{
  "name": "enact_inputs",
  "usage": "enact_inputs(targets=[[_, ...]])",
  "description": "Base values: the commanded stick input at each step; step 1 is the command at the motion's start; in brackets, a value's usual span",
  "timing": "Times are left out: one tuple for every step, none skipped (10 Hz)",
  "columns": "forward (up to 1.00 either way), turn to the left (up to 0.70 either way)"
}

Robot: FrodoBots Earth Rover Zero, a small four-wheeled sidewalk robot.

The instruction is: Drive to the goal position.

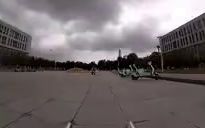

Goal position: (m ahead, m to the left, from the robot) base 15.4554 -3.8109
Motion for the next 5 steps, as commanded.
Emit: enact_inputs(targets=[[0.50, 0.01], [0.50, 0.01], [0.50, 0.01], [0.50, 0.01], [0.50, 0.01]])
